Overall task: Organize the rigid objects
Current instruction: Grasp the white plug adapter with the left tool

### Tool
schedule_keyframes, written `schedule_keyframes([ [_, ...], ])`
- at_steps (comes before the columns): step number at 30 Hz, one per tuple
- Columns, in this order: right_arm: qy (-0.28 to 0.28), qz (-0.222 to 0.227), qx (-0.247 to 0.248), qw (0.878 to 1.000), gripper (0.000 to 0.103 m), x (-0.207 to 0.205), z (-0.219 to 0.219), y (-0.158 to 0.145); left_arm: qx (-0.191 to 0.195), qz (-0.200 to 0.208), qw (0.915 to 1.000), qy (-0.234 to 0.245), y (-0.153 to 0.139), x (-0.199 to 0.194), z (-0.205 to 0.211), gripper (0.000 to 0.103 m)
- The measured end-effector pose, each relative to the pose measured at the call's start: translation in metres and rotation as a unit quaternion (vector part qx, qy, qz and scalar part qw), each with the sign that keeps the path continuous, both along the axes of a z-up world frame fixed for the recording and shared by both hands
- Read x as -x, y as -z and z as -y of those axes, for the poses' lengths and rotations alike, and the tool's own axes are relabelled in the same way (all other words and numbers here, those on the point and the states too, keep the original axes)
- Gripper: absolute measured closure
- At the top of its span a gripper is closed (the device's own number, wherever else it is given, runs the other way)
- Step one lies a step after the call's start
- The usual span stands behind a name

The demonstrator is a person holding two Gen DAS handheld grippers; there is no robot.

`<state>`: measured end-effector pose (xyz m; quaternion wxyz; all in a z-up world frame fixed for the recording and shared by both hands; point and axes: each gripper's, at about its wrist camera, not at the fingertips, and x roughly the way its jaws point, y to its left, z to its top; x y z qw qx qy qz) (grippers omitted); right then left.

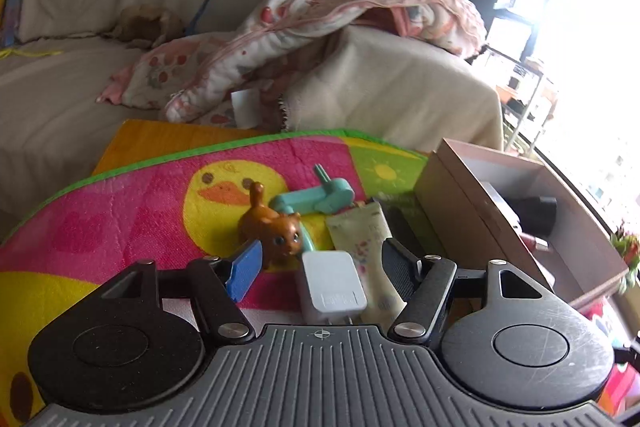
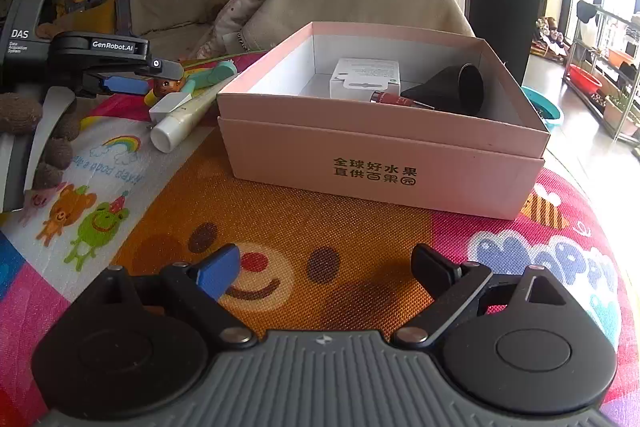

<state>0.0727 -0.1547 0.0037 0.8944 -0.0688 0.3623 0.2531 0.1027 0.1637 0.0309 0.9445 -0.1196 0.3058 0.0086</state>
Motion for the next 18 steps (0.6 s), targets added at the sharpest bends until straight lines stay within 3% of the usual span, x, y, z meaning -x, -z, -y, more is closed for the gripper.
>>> schedule_keyframes([
  [4,-0.004,-0.003,0.014,1.0,0.006,0.0,-0.005,0.001,-0.037,0.0,0.9987,0.036,0.001,0.003,0.021,0.032],
  [6,-0.009,-0.009,0.015,1.0,0.002,-0.002,-0.006,0.001,-0.051,-0.009,0.9979,0.038,0.005,-0.003,0.027,0.041],
  [7,-0.013,-0.013,0.016,1.0,0.0,-0.003,-0.007,0.001,-0.056,-0.009,0.9979,0.033,0.007,-0.005,0.028,0.041],
  [14,-0.013,-0.019,0.019,1.0,0.0,-0.004,-0.008,0.0,-0.04,-0.013,0.9991,0.008,0.011,-0.011,0.017,0.04],
  [18,-0.014,-0.013,0.018,1.0,0.0,-0.002,-0.008,0.0,-0.05,-0.027,0.9984,-0.007,0.012,-0.011,0.011,0.044],
])
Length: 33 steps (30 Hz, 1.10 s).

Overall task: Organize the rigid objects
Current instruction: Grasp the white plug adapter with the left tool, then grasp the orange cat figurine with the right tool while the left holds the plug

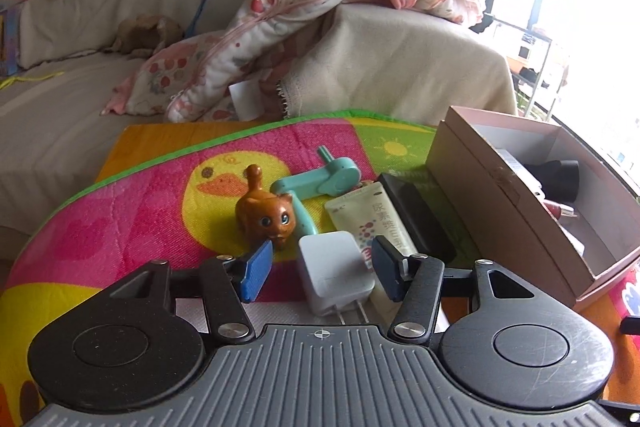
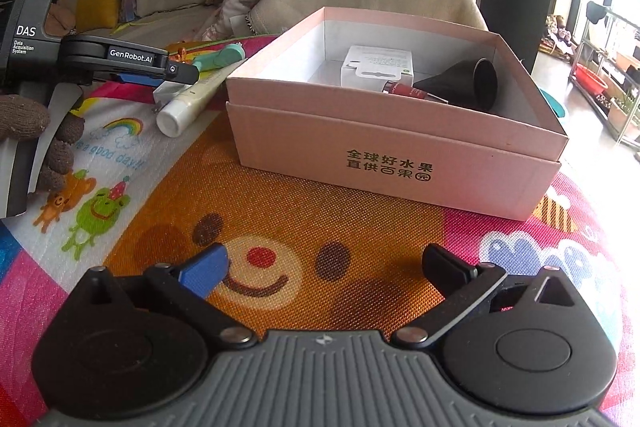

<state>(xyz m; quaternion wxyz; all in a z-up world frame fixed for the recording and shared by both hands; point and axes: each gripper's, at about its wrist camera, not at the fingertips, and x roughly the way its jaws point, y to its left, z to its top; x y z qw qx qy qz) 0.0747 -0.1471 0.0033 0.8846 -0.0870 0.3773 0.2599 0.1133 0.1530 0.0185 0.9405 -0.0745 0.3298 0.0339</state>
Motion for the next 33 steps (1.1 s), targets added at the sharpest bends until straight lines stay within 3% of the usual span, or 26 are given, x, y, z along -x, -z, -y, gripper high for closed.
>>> schedule_keyframes([
  [3,-0.001,0.001,-0.001,1.0,0.0,0.001,0.0,0.0,0.005,-0.002,1.0,0.005,0.002,0.004,-0.003,0.049],
  [5,-0.001,0.003,0.001,1.0,0.0,0.001,-0.001,0.0,0.004,0.0,0.9998,0.018,0.003,0.006,-0.001,0.064],
  [9,-0.001,0.003,0.005,1.0,0.0,0.001,-0.002,-0.002,-0.012,0.015,0.9993,0.031,0.008,0.015,0.001,0.065],
  [11,-0.009,0.005,0.01,1.0,0.01,0.002,-0.005,-0.007,-0.006,0.017,0.9993,0.034,0.006,0.026,0.0,0.065],
  [12,-0.015,0.013,0.013,1.0,0.02,0.003,-0.008,-0.012,-0.006,0.02,0.9991,0.037,0.004,0.037,-0.001,0.065],
  [13,-0.022,0.03,0.013,0.999,0.022,0.005,-0.012,-0.021,-0.009,0.02,0.999,0.04,0.004,0.045,-0.001,0.065],
  [18,-0.063,0.115,-0.019,0.991,0.022,0.0,-0.053,-0.079,-0.017,0.019,0.9984,0.05,0.005,0.094,-0.003,0.065],
  [22,-0.108,0.109,-0.037,0.988,0.022,-0.03,-0.115,-0.107,0.018,0.029,0.9987,0.038,0.011,0.112,-0.012,0.064],
  [26,-0.139,0.065,-0.02,0.988,0.03,-0.067,-0.187,-0.101,0.055,0.031,0.9977,0.023,0.014,0.114,-0.024,0.062],
  [33,-0.16,0.04,0.045,0.985,0.046,-0.105,-0.268,-0.052,0.049,0.032,0.998,0.025,0.016,0.116,-0.022,0.063],
])
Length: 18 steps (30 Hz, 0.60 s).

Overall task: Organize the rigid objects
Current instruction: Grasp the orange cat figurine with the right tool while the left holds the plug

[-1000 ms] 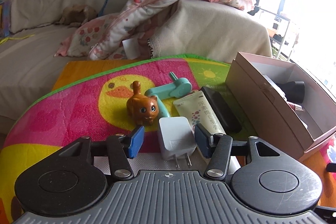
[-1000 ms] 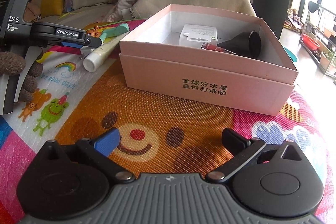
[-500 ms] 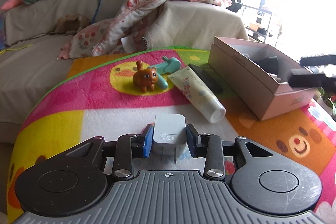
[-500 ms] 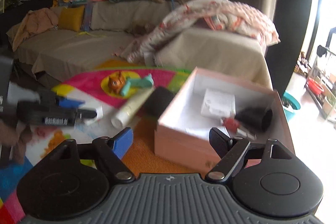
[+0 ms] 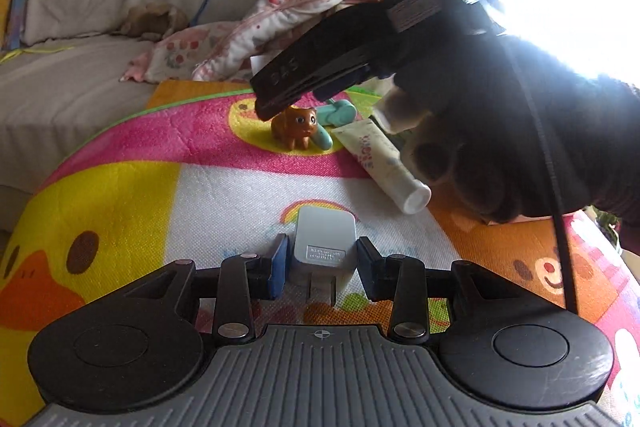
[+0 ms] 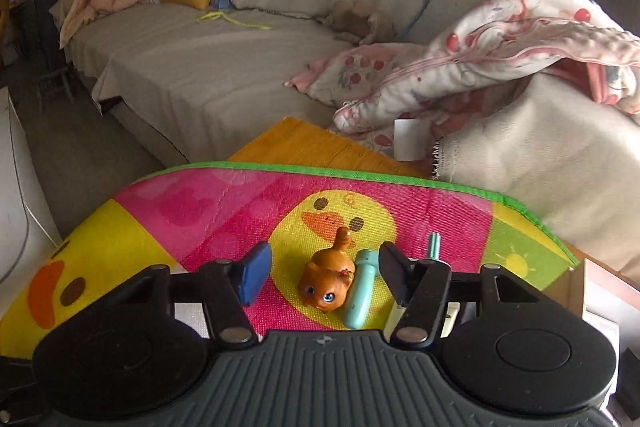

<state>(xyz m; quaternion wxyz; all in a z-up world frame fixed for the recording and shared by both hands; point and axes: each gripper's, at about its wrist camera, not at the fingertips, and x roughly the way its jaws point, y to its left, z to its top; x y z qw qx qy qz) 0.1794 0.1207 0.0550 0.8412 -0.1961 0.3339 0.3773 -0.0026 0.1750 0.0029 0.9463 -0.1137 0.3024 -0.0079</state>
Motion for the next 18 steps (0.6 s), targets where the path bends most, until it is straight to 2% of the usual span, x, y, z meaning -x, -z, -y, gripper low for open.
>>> schedule_keyframes([
  [3,-0.001,0.009,0.03,1.0,0.048,-0.005,-0.017,0.015,0.024,0.003,0.9997,0.0,0.001,0.001,-0.006,0.063],
  [5,0.006,0.012,0.032,0.999,0.053,-0.005,-0.019,0.019,0.035,0.005,0.9994,-0.001,0.002,0.002,-0.009,0.063],
  [7,-0.007,0.011,0.046,0.999,0.071,-0.001,-0.017,0.019,0.038,0.005,0.9993,-0.001,0.002,0.001,-0.01,0.063],
  [9,-0.018,0.014,0.052,0.998,0.075,0.005,-0.009,0.014,0.038,0.005,0.9993,-0.001,0.002,0.001,-0.01,0.063],
  [11,-0.034,0.017,0.049,0.998,0.095,0.015,0.004,0.006,0.038,0.005,0.9993,-0.001,0.002,0.001,-0.01,0.062],
  [15,-0.034,0.027,0.022,0.999,0.097,0.038,0.037,-0.022,0.037,0.005,0.9993,-0.002,0.002,0.001,-0.01,0.062],
  [18,-0.04,0.036,0.015,0.998,0.097,0.053,0.056,-0.031,0.034,0.005,0.9994,-0.002,0.002,0.002,-0.009,0.062],
])
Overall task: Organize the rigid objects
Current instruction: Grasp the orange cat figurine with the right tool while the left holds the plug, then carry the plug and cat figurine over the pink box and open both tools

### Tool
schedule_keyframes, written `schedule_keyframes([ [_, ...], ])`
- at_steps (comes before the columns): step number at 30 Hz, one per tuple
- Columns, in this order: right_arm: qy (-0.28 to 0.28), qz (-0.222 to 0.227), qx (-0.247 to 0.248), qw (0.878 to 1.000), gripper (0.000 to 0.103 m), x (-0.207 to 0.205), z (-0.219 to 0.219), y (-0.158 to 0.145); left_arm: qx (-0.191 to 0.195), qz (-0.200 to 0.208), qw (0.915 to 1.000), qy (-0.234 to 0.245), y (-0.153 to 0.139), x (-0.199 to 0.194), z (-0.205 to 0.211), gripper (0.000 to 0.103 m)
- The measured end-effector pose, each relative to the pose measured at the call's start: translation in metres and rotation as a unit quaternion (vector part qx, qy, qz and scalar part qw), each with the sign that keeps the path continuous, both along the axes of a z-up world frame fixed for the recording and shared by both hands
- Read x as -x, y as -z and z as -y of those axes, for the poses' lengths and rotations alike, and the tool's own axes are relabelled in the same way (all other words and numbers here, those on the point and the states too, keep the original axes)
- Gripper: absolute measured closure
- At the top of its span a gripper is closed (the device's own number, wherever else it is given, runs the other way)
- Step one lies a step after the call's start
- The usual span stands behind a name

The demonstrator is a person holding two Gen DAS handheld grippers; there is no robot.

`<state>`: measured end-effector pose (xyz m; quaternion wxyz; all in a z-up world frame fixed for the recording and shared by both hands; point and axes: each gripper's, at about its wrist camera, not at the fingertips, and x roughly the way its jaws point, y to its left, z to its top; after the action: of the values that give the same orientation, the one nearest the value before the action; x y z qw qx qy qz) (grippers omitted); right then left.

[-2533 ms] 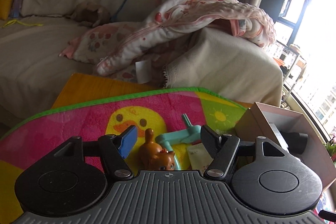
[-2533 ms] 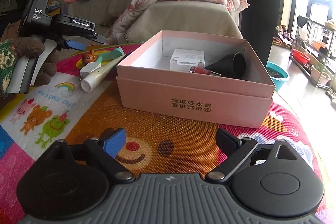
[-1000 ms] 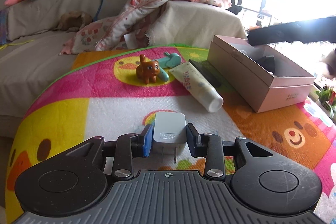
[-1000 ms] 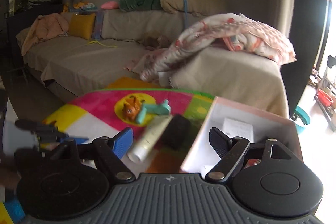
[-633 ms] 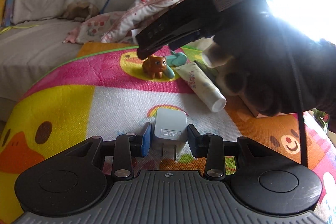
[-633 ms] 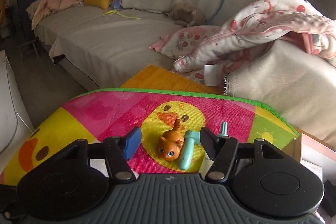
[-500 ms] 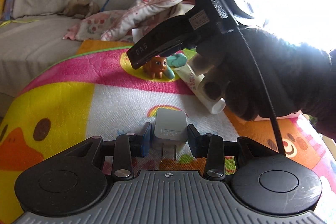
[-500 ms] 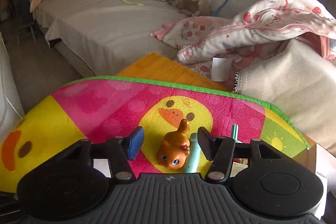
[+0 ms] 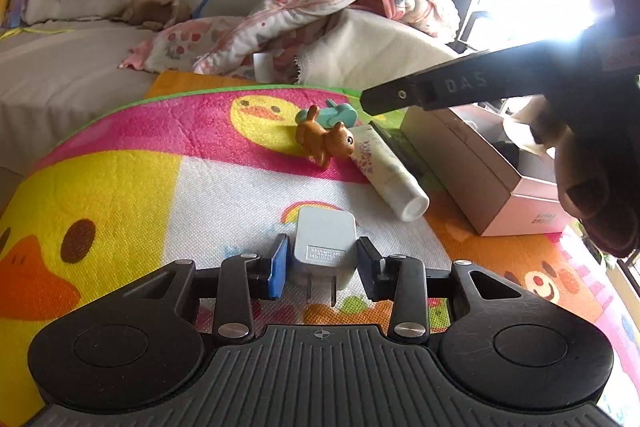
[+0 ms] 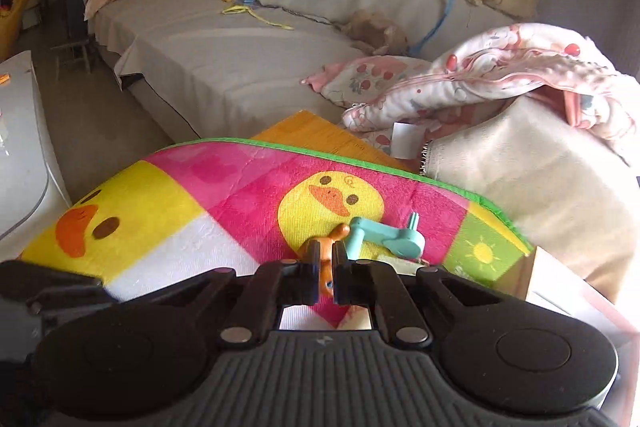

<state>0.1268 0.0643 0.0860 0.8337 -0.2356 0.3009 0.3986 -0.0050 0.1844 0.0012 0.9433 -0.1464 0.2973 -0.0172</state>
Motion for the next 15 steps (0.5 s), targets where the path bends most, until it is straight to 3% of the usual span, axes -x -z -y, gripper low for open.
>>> schedule_keyframes([
  [3,-0.007,0.011,0.007,1.0,0.095,0.01,0.008,0.004,-0.004,0.0,1.0,-0.001,0.0,0.001,0.001,0.062],
  [5,0.0,0.009,0.008,1.0,0.086,0.012,0.008,0.012,-0.005,-0.001,1.0,-0.001,0.0,0.0,0.001,0.062],
  [7,0.012,-0.002,0.008,1.0,0.069,0.009,0.004,0.02,-0.003,-0.001,1.0,-0.001,0.0,0.001,0.001,0.062],
  [8,0.016,-0.01,0.006,1.0,0.067,0.006,0.001,0.024,-0.001,0.0,1.0,-0.001,0.0,0.001,0.001,0.062],
  [12,0.026,-0.041,-0.004,0.999,0.066,-0.005,-0.013,0.036,0.005,0.001,1.0,-0.002,0.0,0.001,0.0,0.062],
  [15,0.033,-0.04,0.002,0.999,0.066,-0.011,-0.026,0.044,0.01,0.001,0.9999,-0.002,0.001,0.001,-0.001,0.062],
])
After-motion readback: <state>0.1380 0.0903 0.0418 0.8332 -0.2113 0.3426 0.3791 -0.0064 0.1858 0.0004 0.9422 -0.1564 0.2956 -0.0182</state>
